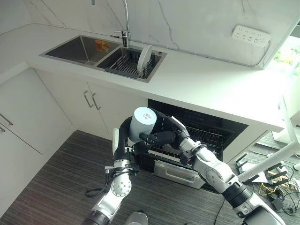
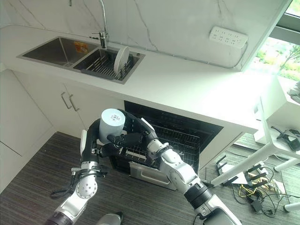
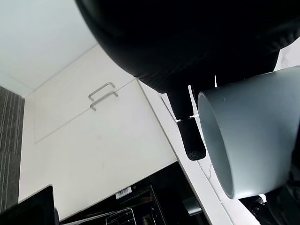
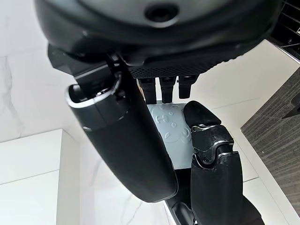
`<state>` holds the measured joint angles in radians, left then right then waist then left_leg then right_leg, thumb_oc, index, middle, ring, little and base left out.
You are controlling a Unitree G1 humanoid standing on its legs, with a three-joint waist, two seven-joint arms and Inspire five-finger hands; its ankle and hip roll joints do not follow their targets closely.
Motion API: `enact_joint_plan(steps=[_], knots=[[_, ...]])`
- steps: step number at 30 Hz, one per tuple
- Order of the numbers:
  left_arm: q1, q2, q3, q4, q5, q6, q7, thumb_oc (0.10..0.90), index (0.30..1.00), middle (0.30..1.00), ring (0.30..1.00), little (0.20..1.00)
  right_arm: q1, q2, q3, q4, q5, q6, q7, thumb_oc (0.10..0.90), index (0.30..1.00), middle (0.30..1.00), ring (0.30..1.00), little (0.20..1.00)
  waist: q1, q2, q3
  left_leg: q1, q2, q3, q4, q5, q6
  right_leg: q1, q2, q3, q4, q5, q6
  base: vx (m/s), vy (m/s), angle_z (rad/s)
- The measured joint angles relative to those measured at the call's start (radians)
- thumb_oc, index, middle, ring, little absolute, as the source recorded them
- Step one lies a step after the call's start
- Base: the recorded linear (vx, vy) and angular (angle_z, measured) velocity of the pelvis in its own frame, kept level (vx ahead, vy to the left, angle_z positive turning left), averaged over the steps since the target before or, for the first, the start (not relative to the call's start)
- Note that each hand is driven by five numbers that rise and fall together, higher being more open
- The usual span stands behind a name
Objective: Place the dishes in the dishwasher.
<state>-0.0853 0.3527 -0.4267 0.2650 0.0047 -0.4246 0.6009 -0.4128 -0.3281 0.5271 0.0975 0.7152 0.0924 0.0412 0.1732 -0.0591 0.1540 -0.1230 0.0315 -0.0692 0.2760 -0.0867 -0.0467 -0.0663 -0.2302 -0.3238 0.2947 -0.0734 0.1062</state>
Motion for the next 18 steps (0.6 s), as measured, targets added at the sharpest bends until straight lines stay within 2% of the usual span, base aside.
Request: enact_joint_plan(steps=[7,18], knots=[[0.000,0.024,0.000,0.001,-0.039,-0.037,-0.020,0.400,0.300,0.300,0.300,0.300,-0.029,-0.025,0.011,0.000,0.015,0.000,0.025,0.800,0.900,0.900,0.900,0.900,0.008,-0.001,0.001,0.000,0.000,-0.005,0.000,0.000,-0.001,0.004,0.002,-0.003,-0.003,0.000,0.000,0.00,0.000,0.00],[0.000,0.027,0.000,0.011,-0.040,-0.040,-0.025,0.400,0.300,0.300,0.300,0.300,-0.033,-0.024,0.013,0.028,0.074,-0.006,0.043,0.800,0.900,0.900,0.900,0.900,0.022,0.000,0.002,-0.001,-0.001,-0.005,0.000,0.001,-0.001,0.005,0.002,-0.003,-0.005,0.000,0.000,0.00,0.000,0.00]])
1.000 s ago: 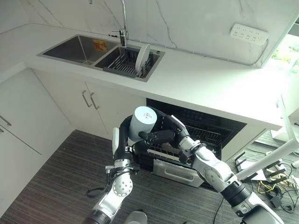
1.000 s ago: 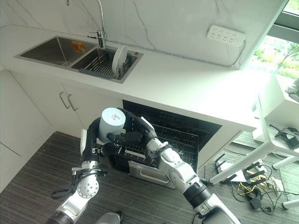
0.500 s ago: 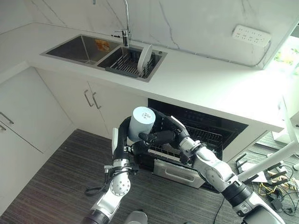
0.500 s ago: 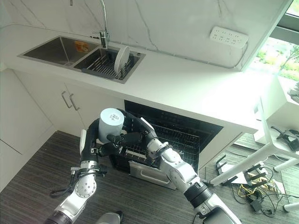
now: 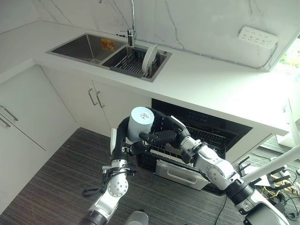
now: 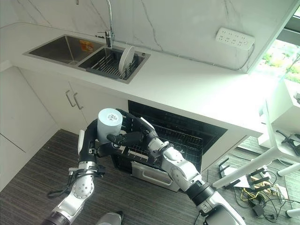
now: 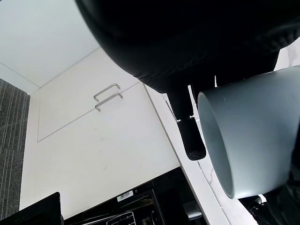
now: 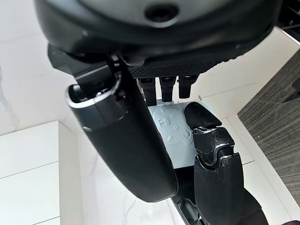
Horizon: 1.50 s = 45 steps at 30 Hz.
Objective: Place the dishes in the dishwasher.
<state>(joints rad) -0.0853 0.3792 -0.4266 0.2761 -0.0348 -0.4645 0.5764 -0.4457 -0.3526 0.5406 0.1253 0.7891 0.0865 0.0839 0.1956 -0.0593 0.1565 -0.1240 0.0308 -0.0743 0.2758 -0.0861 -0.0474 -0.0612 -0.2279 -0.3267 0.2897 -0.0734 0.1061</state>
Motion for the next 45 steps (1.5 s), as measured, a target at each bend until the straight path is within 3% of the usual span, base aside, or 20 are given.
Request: enact_joint_plan(steps=[9,21,31,38,39,41,45], knots=[[-0.003,0.008,0.000,0.000,0.012,0.000,0.010,0.400,0.300,0.300,0.300,0.300,0.000,0.009,0.006,0.008,0.000,-0.019,-0.007,0.800,0.900,0.900,0.900,0.900,-0.001,0.005,0.003,0.000,0.000,0.000,0.000,0.000,0.000,0.000,0.000,0.000,0.000,0.000,0.000,0.00,0.000,0.00],[-0.020,-0.002,-0.002,0.000,0.104,0.008,0.122,0.400,0.300,0.300,0.300,0.300,0.000,0.065,0.037,0.008,-0.001,-0.085,-0.095,0.800,0.900,0.900,0.900,0.900,-0.013,0.014,0.009,0.005,0.000,0.003,0.000,0.000,0.001,0.000,0.000,0.005,0.003,0.000,0.000,0.00,0.000,0.00],[-0.029,-0.005,-0.021,0.008,0.169,0.057,0.186,0.400,0.300,0.300,0.300,0.300,0.002,0.094,0.077,0.008,-0.001,-0.104,-0.191,0.800,0.900,0.900,0.900,0.900,-0.057,0.014,0.009,0.019,0.002,0.023,-0.001,-0.001,0.002,-0.004,-0.001,0.027,0.010,0.001,-0.002,-0.01,0.018,-0.06],[-0.044,-0.009,-0.046,0.013,0.178,0.092,0.226,0.400,0.300,0.300,0.300,0.300,0.003,0.113,0.087,0.008,-0.001,-0.104,-0.238,0.800,0.900,0.900,0.900,0.900,-0.055,0.014,0.009,0.021,0.002,0.038,0.000,-0.001,0.003,-0.014,-0.002,0.044,0.018,0.002,-0.003,-0.02,0.008,-0.06],[-0.044,-0.009,-0.046,0.013,0.178,0.092,0.226,0.400,0.300,0.300,0.300,0.300,0.003,0.113,0.088,0.008,-0.001,-0.104,-0.238,0.590,0.585,0.585,0.585,0.585,-0.055,0.014,0.009,0.020,0.003,0.040,0.000,-0.001,0.003,-0.016,-0.002,0.046,0.020,0.003,-0.003,-0.03,0.001,-0.06],[-0.044,-0.010,-0.047,0.013,0.179,0.093,0.229,0.400,0.300,0.300,0.300,0.300,0.003,0.113,0.088,0.008,-0.001,-0.104,-0.238,0.400,0.300,0.300,0.300,0.300,-0.056,0.014,0.009,0.020,0.003,0.041,0.001,-0.001,0.003,-0.017,-0.002,0.047,0.022,0.003,-0.003,-0.01,0.002,-0.02],[-0.046,-0.010,-0.049,0.013,0.196,0.096,0.241,0.400,0.300,0.300,0.300,0.300,0.003,0.110,0.089,0.008,-0.020,-0.106,-0.250,0.400,0.300,0.300,0.300,0.300,-0.053,0.014,0.009,0.019,0.003,0.041,0.002,-0.001,0.003,-0.017,-0.003,0.047,0.023,0.003,-0.003,0.00,0.000,0.00]])
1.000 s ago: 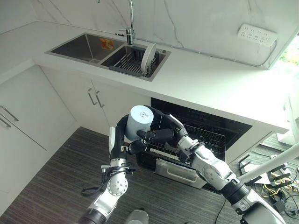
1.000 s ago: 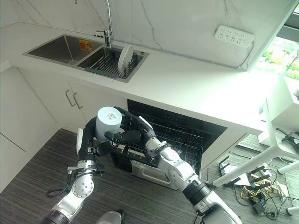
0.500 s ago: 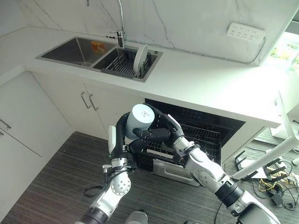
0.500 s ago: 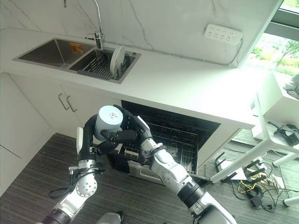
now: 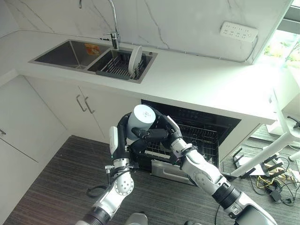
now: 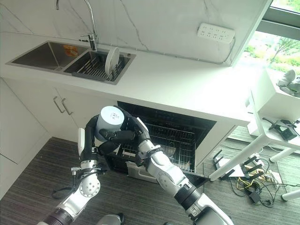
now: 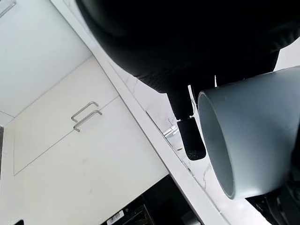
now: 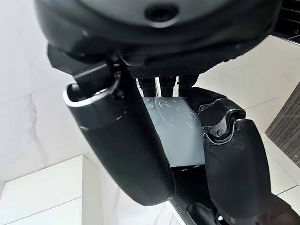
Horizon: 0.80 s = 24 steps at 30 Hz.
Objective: Place the dishes in the dishwasher.
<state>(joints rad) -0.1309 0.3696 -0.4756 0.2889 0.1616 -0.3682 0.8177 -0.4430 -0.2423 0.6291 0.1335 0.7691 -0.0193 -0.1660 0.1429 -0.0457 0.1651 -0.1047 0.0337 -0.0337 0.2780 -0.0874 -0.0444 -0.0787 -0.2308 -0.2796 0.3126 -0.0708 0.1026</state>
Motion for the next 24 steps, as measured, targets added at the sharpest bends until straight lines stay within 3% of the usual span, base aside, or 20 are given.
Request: enact_joint_plan(steps=[15,16,17,24], knots=[[0.000,-0.001,-0.011,0.000,0.010,0.002,0.001,0.400,0.300,0.300,0.300,0.300,0.000,-0.003,-0.004,0.001,-0.024,-0.004,-0.029,0.400,0.300,0.300,0.300,0.300,0.002,0.000,0.000,-0.002,-0.001,-0.001,0.002,0.000,0.000,0.000,-0.002,-0.003,0.000,0.001,0.000,0.00,0.000,0.00],[0.000,-0.001,-0.013,0.000,0.010,0.002,0.001,0.634,0.651,0.651,0.651,0.651,0.000,-0.003,-0.004,0.001,-0.024,-0.004,-0.034,0.400,0.300,0.300,0.300,0.300,0.002,0.000,0.000,-0.002,-0.001,-0.001,0.002,0.000,0.000,0.000,-0.002,-0.003,0.000,0.001,0.000,0.00,0.000,0.00],[0.000,-0.001,-0.013,0.000,0.010,0.002,0.000,0.800,0.900,0.900,0.900,0.900,0.000,-0.002,-0.004,0.001,-0.024,-0.005,-0.037,0.400,0.300,0.300,0.300,0.300,0.002,0.000,0.000,-0.002,-0.001,-0.001,0.002,0.000,0.000,0.000,-0.002,-0.003,0.000,0.001,0.000,0.00,0.000,0.00],[-0.006,-0.002,-0.041,0.000,0.010,-0.008,-0.006,0.800,0.900,0.900,0.900,0.900,0.000,-0.009,-0.004,0.001,-0.041,-0.023,-0.081,0.400,0.300,0.300,0.300,0.300,0.000,0.002,0.000,-0.004,-0.002,-0.002,0.002,0.000,0.000,0.000,-0.002,-0.004,-0.001,0.000,-0.001,0.00,0.000,0.00]])
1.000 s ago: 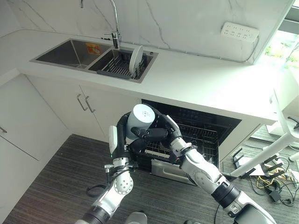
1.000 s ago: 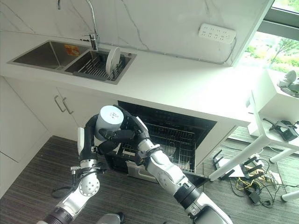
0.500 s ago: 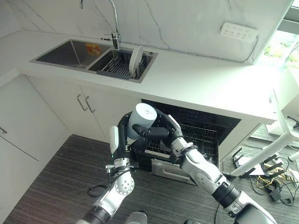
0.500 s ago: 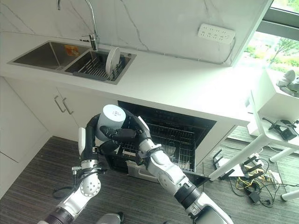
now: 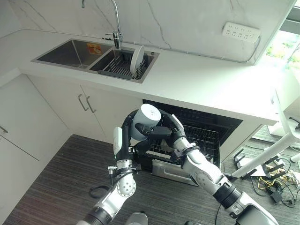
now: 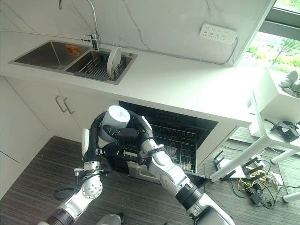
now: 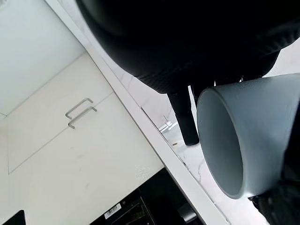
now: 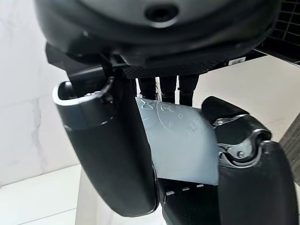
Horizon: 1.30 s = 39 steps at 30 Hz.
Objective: Place the dishes in the dishwasher.
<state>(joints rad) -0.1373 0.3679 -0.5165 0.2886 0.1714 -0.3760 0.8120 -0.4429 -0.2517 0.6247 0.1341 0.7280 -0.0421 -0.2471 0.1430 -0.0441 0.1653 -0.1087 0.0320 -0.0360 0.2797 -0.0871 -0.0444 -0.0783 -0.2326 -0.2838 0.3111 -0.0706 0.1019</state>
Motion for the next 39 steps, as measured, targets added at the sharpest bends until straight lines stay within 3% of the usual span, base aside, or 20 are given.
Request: enact_joint_plan(steps=[9,12,16,20,24,27,30,34,36,39], knots=[[-0.009,-0.004,-0.014,-0.027,0.035,-0.003,-0.015,0.800,0.900,0.900,0.900,0.900,0.054,0.014,-0.027,-0.001,0.122,-0.102,-0.065,0.400,0.300,0.300,0.300,0.300,-0.009,0.017,0.001,-0.001,0.000,0.003,0.001,-0.001,0.005,0.001,-0.005,0.000,-0.001,-0.001,-0.002,0.00,0.004,0.00],[-0.008,-0.004,-0.041,-0.027,0.047,-0.003,-0.015,0.800,0.900,0.900,0.900,0.900,0.097,0.020,-0.071,-0.010,0.179,-0.167,-0.082,0.400,0.300,0.300,0.300,0.300,-0.041,0.019,0.001,-0.003,-0.001,0.006,0.001,-0.002,0.008,0.001,-0.007,0.000,-0.004,-0.001,-0.001,0.00,0.011,0.00],[-0.007,-0.009,-0.041,-0.027,0.051,-0.002,-0.014,0.800,0.900,0.900,0.900,0.900,0.122,0.017,-0.118,-0.016,0.179,-0.251,-0.105,0.400,0.300,0.300,0.300,0.300,-0.066,0.025,0.002,-0.003,-0.001,0.009,0.001,-0.002,0.009,0.001,-0.007,0.001,-0.006,0.000,0.000,0.00,0.000,0.00],[-0.004,-0.026,-0.039,-0.032,0.073,0.000,-0.007,0.800,0.900,0.900,0.900,0.900,0.163,0.009,-0.234,-0.084,0.173,-0.340,-0.148,0.400,0.300,0.300,0.300,0.300,-0.081,0.042,0.010,0.003,-0.001,0.017,-0.004,-0.002,0.010,0.001,-0.008,0.007,-0.006,0.000,0.001,0.01,0.010,-0.03],[-0.003,-0.033,-0.036,-0.068,0.069,-0.003,-0.032,0.800,0.900,0.900,0.900,0.900,0.206,-0.009,-0.327,-0.100,0.086,-0.425,-0.195,0.400,0.300,0.300,0.300,0.300,-0.126,0.046,0.009,0.026,0.003,0.044,-0.015,-0.003,0.011,0.001,-0.005,0.031,-0.006,0.003,0.009,0.03,0.035,-0.16],[-0.001,-0.026,-0.029,-0.070,0.067,-0.006,-0.084,0.800,0.900,0.900,0.900,0.900,0.253,-0.038,-0.333,-0.096,0.019,-0.424,-0.199,0.400,0.300,0.300,0.300,0.300,-0.139,0.050,0.008,0.026,0.003,0.047,-0.017,-0.004,0.012,0.001,-0.005,0.034,-0.006,0.003,0.010,0.06,0.045,-0.05],[0.002,0.012,-0.015,-0.067,0.049,-0.012,-0.172,0.800,0.900,0.900,0.900,0.900,0.285,-0.076,-0.365,-0.077,-0.022,-0.379,-0.194,0.400,0.300,0.300,0.300,0.300,-0.140,0.051,0.008,0.027,0.003,0.051,-0.018,-0.004,0.013,0.000,-0.005,0.036,-0.007,0.003,0.010,0.05,0.026,-0.03],[0.026,0.059,0.015,-0.048,0.033,-0.021,-0.289,0.800,0.900,0.900,0.900,0.900,0.284,-0.123,-0.386,0.025,-0.071,-0.313,-0.109,0.400,0.300,0.300,0.300,0.300,-0.137,0.052,0.007,0.028,0.003,0.052,-0.021,-0.004,0.013,0.001,-0.005,0.036,-0.008,0.003,0.011,0.08,0.012,0.00],[0.056,0.104,0.044,-0.020,0.049,-0.022,-0.372,0.800,0.900,0.900,0.900,0.900,0.289,-0.156,-0.405,0.075,-0.104,-0.250,-0.031,0.400,0.300,0.300,0.300,0.300,-0.136,0.052,0.007,0.026,0.003,0.051,-0.023,-0.004,0.013,0.001,-0.005,0.033,-0.012,0.004,0.011,0.10,-0.001,0.03],[0.062,0.144,0.052,-0.003,0.091,-0.029,-0.396,0.800,0.900,0.900,0.900,0.900,0.288,-0.186,-0.412,0.083,-0.123,-0.220,0.019,0.400,0.300,0.300,0.300,0.300,-0.134,0.053,0.007,0.021,0.002,0.045,-0.022,-0.003,0.012,0.000,-0.005,0.028,-0.015,0.004,0.012,0.00,0.000,0.04]])
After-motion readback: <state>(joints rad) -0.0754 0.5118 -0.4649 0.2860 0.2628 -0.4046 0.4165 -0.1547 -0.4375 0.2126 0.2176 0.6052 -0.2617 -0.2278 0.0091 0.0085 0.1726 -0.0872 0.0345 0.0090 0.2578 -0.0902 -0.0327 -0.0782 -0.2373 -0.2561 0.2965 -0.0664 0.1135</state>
